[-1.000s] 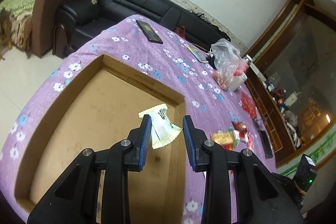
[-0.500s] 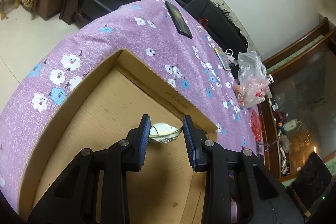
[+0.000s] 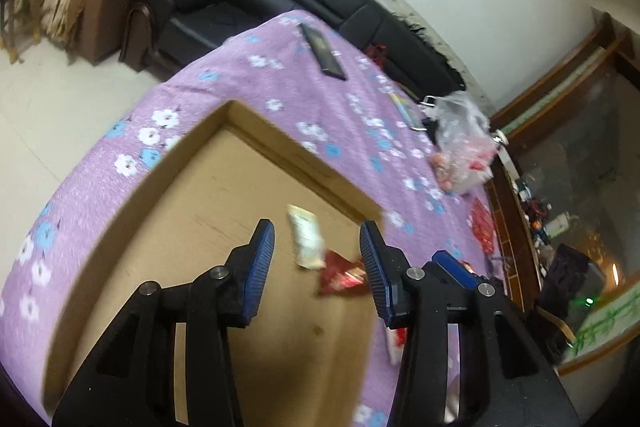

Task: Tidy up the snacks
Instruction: 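Grasp the clear green-edged candy with the left gripper while the right grasps a red packet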

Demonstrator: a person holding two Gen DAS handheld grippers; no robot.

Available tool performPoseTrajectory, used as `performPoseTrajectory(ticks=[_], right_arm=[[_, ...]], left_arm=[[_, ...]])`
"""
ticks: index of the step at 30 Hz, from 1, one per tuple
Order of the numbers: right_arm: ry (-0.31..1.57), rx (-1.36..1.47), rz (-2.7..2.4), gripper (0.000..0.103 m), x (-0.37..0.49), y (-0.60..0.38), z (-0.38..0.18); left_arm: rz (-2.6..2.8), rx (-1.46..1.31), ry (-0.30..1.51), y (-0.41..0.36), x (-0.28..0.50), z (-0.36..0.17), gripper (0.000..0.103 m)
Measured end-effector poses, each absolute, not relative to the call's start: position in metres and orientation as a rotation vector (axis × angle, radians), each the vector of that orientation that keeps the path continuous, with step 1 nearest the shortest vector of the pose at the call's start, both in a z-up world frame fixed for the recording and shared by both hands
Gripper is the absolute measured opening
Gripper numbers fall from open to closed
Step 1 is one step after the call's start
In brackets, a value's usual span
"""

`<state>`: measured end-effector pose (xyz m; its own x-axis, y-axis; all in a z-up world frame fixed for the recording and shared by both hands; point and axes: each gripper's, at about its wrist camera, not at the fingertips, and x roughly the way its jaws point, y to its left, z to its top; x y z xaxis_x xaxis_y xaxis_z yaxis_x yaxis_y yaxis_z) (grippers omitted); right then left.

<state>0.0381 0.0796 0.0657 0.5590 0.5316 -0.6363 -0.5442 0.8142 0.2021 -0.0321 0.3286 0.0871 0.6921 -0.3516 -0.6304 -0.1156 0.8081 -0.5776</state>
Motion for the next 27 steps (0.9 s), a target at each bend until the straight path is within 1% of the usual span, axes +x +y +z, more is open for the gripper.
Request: performPoseTrajectory(ticks=[2,4,5,9,13,17,21,23,25,27], right_arm=[[0.727,-0.001,0.602,0.046,0.027,0.051,0.069],[0.713,0.018,0.566,0.053,0.018,0.021,0.071],[0.704,0.026,0.541,0.054,0.013,0.002,0.071],[0.696,0.060,0.427,0.054,-0.004,-0.069,0.067],[0.735,0.110,0.342,0.054,-0.011,-0.126,0.052],[0.776,0.134,0.374,0.054,-0.014,-0.144,0.041],[0.798,0.091,0.471,0.054,-0.019,-0.117,0.033],[0.823,0.057,0.495,0.052,-0.014,-0.095,0.028],[0.837,0.030,0.500,0.041,-0.009,-0.078,0.022],[0.857,0.024,0.512,0.037,-0.001,-0.065,0.016]], left_arm=[[-0.158,-0.590,0.790,0.310,-0.045,0.099,0.043],[-0.172,-0.558,0.788,0.293,-0.054,0.106,0.043],[-0.182,-0.542,0.792,0.284,-0.059,0.108,0.043],[-0.231,-0.502,0.821,0.242,-0.070,0.105,0.043],[-0.276,-0.447,0.866,0.197,-0.070,0.092,0.043],[-0.322,-0.422,0.931,0.156,-0.062,0.075,0.043],[-0.338,-0.407,0.953,0.137,-0.064,0.068,0.043],[-0.336,-0.386,0.943,0.135,-0.068,0.070,0.043],[-0.330,-0.349,0.929,0.134,-0.073,0.073,0.043],[-0.330,-0.299,0.910,0.133,-0.080,0.075,0.043]])
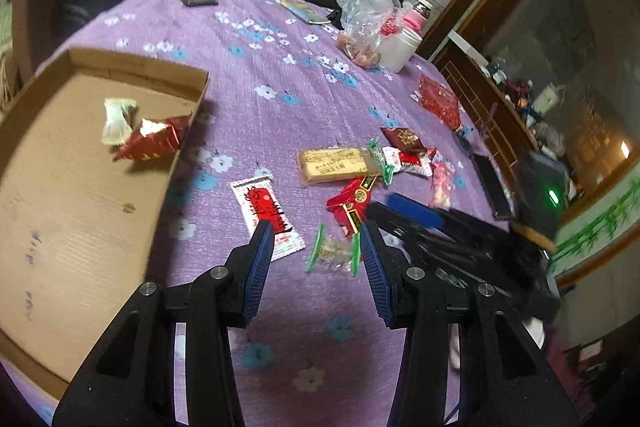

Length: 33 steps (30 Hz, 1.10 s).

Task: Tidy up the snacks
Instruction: 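Grasp the clear green-edged candy with the left gripper while the right grasps a red packet, then carry both snacks over the box lid and release them inside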

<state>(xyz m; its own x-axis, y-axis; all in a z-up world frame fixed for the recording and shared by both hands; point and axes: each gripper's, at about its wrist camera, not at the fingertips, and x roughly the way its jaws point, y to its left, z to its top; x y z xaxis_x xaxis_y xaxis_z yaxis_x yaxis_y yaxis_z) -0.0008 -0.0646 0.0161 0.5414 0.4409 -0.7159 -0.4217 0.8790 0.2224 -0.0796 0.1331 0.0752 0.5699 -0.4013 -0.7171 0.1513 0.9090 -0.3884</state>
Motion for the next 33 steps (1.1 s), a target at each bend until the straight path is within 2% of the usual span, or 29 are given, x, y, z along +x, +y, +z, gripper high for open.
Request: performPoseTrajectory(ticks=[2,3,12,18,25,31,32,33], right_arm=[[0.887,0.004,0.515,0.030,0.005,-0.052,0.008],[0.901,-0.002,0.511,0.021,0.008,-0.050,0.003],[0.875,-0.050,0.383,0.021,-0.008,-0.091,0.004],[0.855,0.120,0.438,0.022,-0.010,-0.137,-0.003],[0.849,0.128,0.442,0.025,-0.009,-0.135,-0.004],[0.861,0.112,0.436,0.026,-0.009,-0.133,-0.007],[0.860,0.109,0.436,0.026,-0.008,-0.133,-0.007],[0.858,0.106,0.436,0.026,-0.009,-0.132,-0.007]], left_arm=[[-0.346,-0.256,0.896,0.130,-0.084,0.075,0.043],[-0.358,-0.233,0.892,0.127,-0.087,0.073,0.043],[-0.422,-0.132,0.921,0.090,-0.079,0.049,0.043],[-0.416,-0.033,0.906,0.067,-0.065,0.035,0.043],[-0.425,-0.021,0.969,0.054,-0.052,0.014,0.043],[-0.396,0.058,0.948,0.036,-0.053,0.009,0.043],[-0.392,0.073,0.944,0.034,-0.054,0.009,0.041],[-0.394,0.083,0.938,0.033,-0.056,0.009,0.031]])
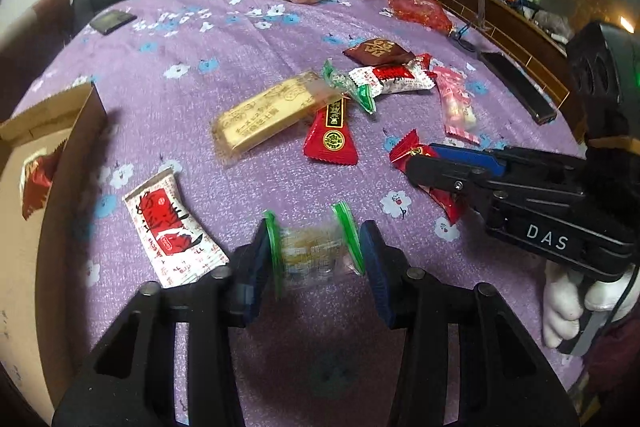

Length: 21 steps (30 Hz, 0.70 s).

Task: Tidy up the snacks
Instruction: 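Carry both snacks over the box lid and release them inside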

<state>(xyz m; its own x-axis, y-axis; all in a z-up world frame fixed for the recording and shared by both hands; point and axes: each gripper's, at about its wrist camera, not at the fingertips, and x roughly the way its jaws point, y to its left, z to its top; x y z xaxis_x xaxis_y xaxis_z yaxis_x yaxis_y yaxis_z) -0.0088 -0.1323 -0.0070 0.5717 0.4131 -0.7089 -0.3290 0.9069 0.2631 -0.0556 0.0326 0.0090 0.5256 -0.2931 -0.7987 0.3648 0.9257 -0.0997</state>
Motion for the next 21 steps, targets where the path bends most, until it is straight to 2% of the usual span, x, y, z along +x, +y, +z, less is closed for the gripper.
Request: performPoseTrajectory(ticks=[1,10,17,21], right_arm=[[0.857,0.104,0.436,0.023,-0.009,-0.132,-0.007],[0.811,0.104,0.407,0.022,-0.015,-0.136,-0.003],[0.785,0.078,0.432,0.022,-0.029,-0.122,0.015],[0.785,0.064,0.490,0.022,-0.028,-0.093,0.031]], left_arm=[[-0.400,0.082,0.933,0.033,-0.057,0.010,0.031],[-0.443,-0.066,0.859,0.062,-0.078,0.041,0.031],[-0.339,-0.156,0.776,0.151,-0.094,0.090,0.031],[-0.199,-0.150,0.762,0.204,-0.089,0.094,0.031]])
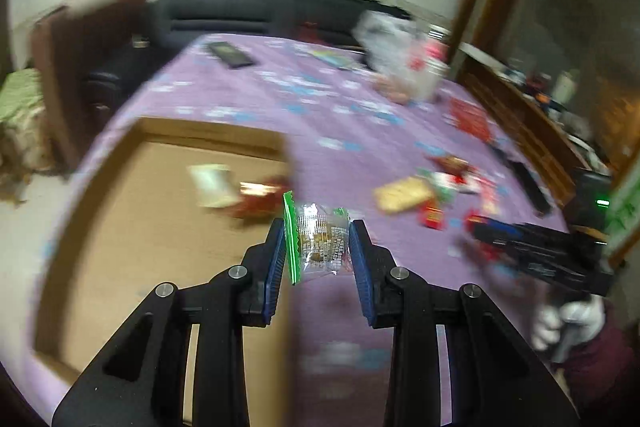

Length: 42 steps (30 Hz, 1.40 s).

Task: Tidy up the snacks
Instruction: 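Carry both snacks over the box lid and release them inside, then grasp the white-red ALL'S WELL packet with the left gripper while the right grasps a red packet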

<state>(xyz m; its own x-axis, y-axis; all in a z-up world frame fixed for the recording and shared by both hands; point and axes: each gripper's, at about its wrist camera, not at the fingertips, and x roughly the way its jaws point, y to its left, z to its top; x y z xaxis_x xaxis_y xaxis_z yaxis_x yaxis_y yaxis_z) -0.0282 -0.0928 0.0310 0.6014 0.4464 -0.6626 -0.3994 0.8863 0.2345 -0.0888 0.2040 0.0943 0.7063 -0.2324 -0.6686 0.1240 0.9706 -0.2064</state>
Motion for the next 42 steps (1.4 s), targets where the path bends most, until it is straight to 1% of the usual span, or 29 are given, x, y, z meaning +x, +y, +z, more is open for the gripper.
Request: performPoseTrajectory(ticks=[5,11,18,23,27,30,33,35,37,38,39,40,42], right_arm=[[0.805,0.080,0.606,0.022,-0.016,-0.039,0.050],[0.865,0.078,0.761,0.022,-0.006,0.047,0.059],[0.952,0.009,0.830,0.022,0.018,0.126,0.035],[0.975,-0.020,0.819,0.024,0.031,0.152,0.016],[0.970,0.000,0.817,0.024,0.036,0.153,0.014],[0.942,0.024,0.818,0.024,0.032,0.141,0.027],[0.893,0.057,0.806,0.025,0.026,0.115,0.047],[0.861,0.074,0.780,0.026,0.023,0.091,0.058],[0.834,0.086,0.736,0.032,0.020,0.061,0.066],[0.822,0.093,0.703,0.032,0.020,0.043,0.067],[0.814,0.100,0.671,0.033,0.021,0.029,0.068],[0.808,0.112,0.631,0.034,0.021,0.010,0.068],[0.811,0.139,0.556,0.034,0.022,-0.024,0.063]], left_arm=[[-0.087,-0.186,0.802,0.255,-0.062,0.082,0.031],[-0.043,-0.265,0.888,0.289,-0.019,0.056,0.031],[-0.006,-0.352,0.968,0.315,0.023,0.030,0.031],[-0.016,-0.453,0.975,0.332,0.026,0.024,0.032],[-0.035,-0.481,0.961,0.340,0.023,0.028,0.031],[-0.026,-0.491,0.932,0.342,0.016,0.039,0.031],[-0.037,-0.489,0.882,0.338,0.001,0.060,0.031],[-0.052,-0.478,0.849,0.331,-0.010,0.075,0.031],[-0.085,-0.466,0.818,0.319,-0.023,0.090,0.031],[-0.105,-0.454,0.807,0.311,-0.029,0.096,0.031],[-0.126,-0.438,0.801,0.300,-0.035,0.102,0.036],[-0.147,-0.423,0.797,0.290,-0.040,0.105,0.044],[-0.190,-0.397,0.794,0.266,-0.048,0.109,0.052]])
